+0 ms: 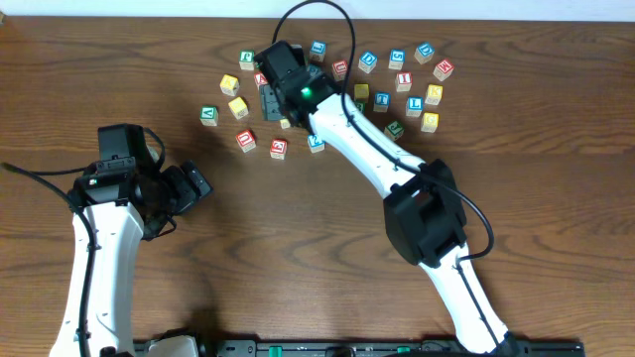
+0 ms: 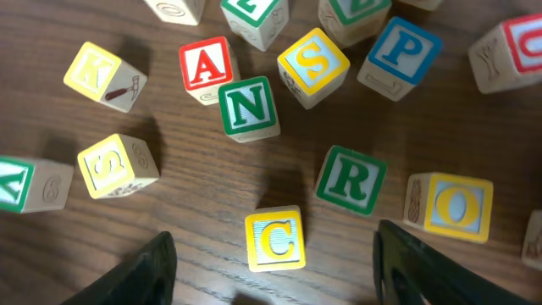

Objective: Spell out ROBOT
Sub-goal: 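Lower the right gripper onto the green R block and grasp it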

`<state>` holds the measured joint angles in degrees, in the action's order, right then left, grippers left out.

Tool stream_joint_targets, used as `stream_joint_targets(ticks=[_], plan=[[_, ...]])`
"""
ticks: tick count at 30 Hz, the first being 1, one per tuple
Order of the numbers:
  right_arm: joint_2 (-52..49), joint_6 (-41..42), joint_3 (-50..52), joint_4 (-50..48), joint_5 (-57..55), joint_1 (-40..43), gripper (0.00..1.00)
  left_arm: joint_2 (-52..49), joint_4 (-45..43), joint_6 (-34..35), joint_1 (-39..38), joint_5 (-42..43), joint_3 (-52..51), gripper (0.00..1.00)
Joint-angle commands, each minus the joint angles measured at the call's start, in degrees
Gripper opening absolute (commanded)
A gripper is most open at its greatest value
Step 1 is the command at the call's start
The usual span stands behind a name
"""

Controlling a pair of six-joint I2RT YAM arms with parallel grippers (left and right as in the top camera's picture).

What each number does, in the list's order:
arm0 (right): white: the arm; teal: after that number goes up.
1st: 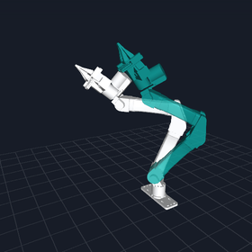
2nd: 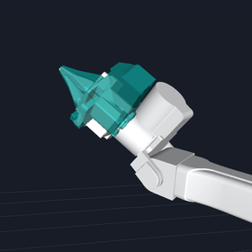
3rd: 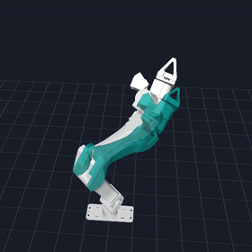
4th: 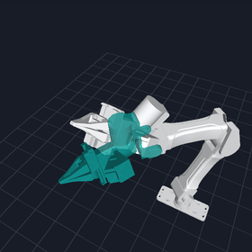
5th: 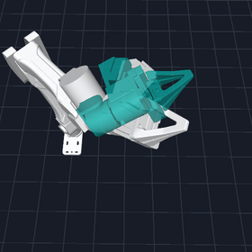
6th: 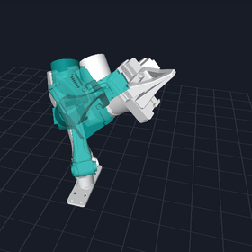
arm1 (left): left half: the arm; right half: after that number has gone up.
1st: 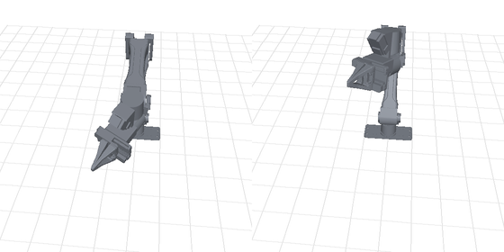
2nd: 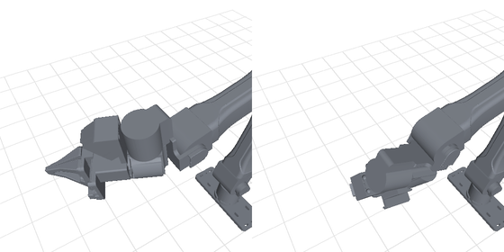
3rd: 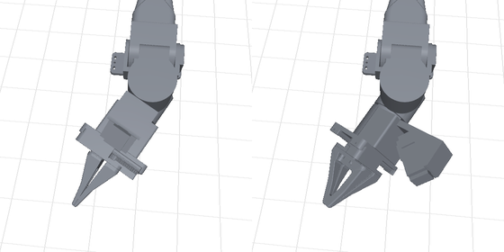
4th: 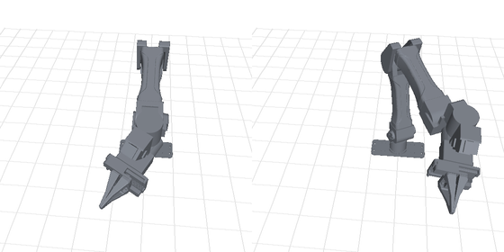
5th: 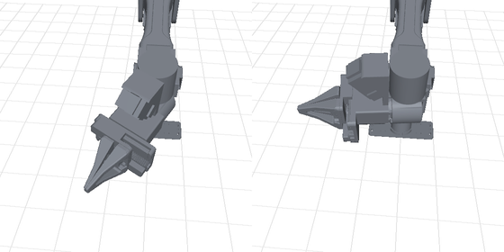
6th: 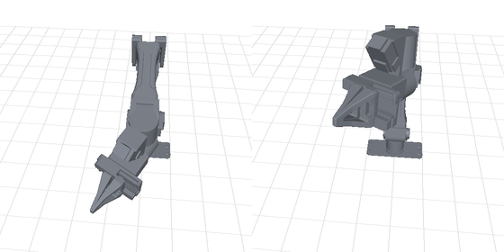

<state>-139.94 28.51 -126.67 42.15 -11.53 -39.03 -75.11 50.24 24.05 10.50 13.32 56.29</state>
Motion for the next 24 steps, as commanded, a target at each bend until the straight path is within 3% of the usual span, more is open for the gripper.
stream_joint_targets(ticks=[1,12,24], plan=[[-1.01,5.09,-0.83,0.09,-8.22,-0.85,0.67,0.42,0.31,0.26,0.2,-0.55,1.31,0.98],[-4.28,10.25,-0.79,-0.92,-9.11,-0.48,0.69,0.42,0.31,0.26,0.2,-0.55,1.31,0.98],[-6.82,11.78,-0.79,-4.28,-9.14,1.36,0.65,0.42,1.2,0.26,0.2,-0.55,1.27,0.98]])
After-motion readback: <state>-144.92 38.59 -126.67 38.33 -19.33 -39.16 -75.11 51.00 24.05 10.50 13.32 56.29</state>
